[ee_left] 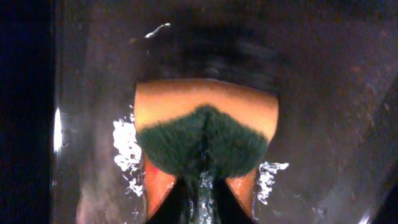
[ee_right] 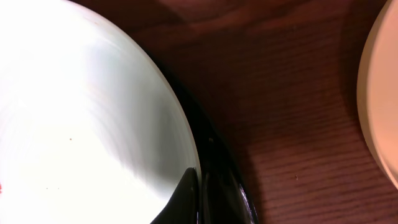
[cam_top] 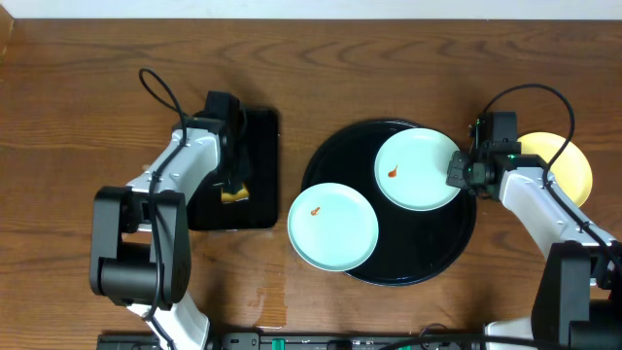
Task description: Clean dirty plates on tray and stack at the side
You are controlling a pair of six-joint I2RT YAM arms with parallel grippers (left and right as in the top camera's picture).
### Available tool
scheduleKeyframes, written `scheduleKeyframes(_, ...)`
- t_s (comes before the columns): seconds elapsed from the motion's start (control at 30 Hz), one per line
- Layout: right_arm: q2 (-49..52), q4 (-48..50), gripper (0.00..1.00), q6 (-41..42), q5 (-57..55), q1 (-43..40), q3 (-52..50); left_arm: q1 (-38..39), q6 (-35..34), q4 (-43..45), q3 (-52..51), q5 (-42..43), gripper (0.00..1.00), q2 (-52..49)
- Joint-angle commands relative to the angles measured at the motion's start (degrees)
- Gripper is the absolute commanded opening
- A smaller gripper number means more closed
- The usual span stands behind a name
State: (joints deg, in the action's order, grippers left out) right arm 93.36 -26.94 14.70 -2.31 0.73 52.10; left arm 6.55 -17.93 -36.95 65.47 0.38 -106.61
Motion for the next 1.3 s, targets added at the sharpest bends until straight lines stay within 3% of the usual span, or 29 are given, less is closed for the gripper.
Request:
scheduleKeyframes(0.0, 0.1, 0.1, 0.01, 1.2, -1.3, 0.7, 0.3, 0.3, -0.1, 2.4, -4.2, -0.8, 0.08, -0.6)
scheduleKeyframes(0.23, 0.1, -0.3, 0.01, 1.2, -1.3, 0.6, 0.3, 0.3, 8.0, 3.1, -3.7, 14.7, 0.08, 0.1)
scheduleKeyframes(0.37, 0.1, -0.6, 0.01, 1.2, -1.3, 0.6, 0.3, 0.3, 8.6, -0.3, -0.1, 15.3, 0.08, 2.3)
scheduleKeyframes(0.47, 0.1, -0.7, 0.01, 1.2, -1.3, 0.7, 0.3, 0.3, 8.9, -1.6, 1.3, 15.2, 0.17, 4.8)
scheduleKeyframes(0.6, 0.1, -0.7, 0.01, 1.2, -1.3, 0.7, 0.3, 0.3, 8.9, -2.9, 1.3, 13.6, 0.37, 6.3)
scheduleKeyframes(0.7, 0.1, -0.7, 0.01, 1.2, -1.3, 0.7, 0.3, 0.3, 8.9, -3.1, 0.1, 11.1, 0.44, 5.7)
scheduleKeyframes(0.83, 0.1, -0.7, 0.01, 1.2, -1.3, 0.7, 0.3, 0.3, 8.9, -2.0, -2.3, 10.3, 0.45, 3.6)
scheduleKeyframes(0.9, 0.1, -0.7, 0.01, 1.2, -1.3, 0.7, 0.3, 0.3, 8.9, -0.7, -3.6, 10.3, 0.43, 2.0)
scheduleKeyframes(0.97, 0.1, -0.7, 0.01, 1.2, -1.3, 0.7, 0.3, 0.3, 8.9, 0.4, -4.6, 10.6, 0.34, 0.7)
scheduleKeyframes(1.03, 0.1, -0.8, 0.01, 1.2, -1.3, 0.7, 0.3, 0.3, 8.9, 0.8, -5.0, 10.6, 0.14, -0.9)
scheduleKeyframes(1.07, 0.1, -0.9, 0.01, 1.2, -1.3, 0.7, 0.3, 0.3, 8.9, 0.7, -5.0, 10.6, 0.09, -1.2)
scheduleKeyframes(1.27, 0.1, -1.1, 0.01, 1.2, -1.3, 0.7, 0.3, 0.2, 8.9, -2.6, -1.4, 10.5, 0.07, 0.2)
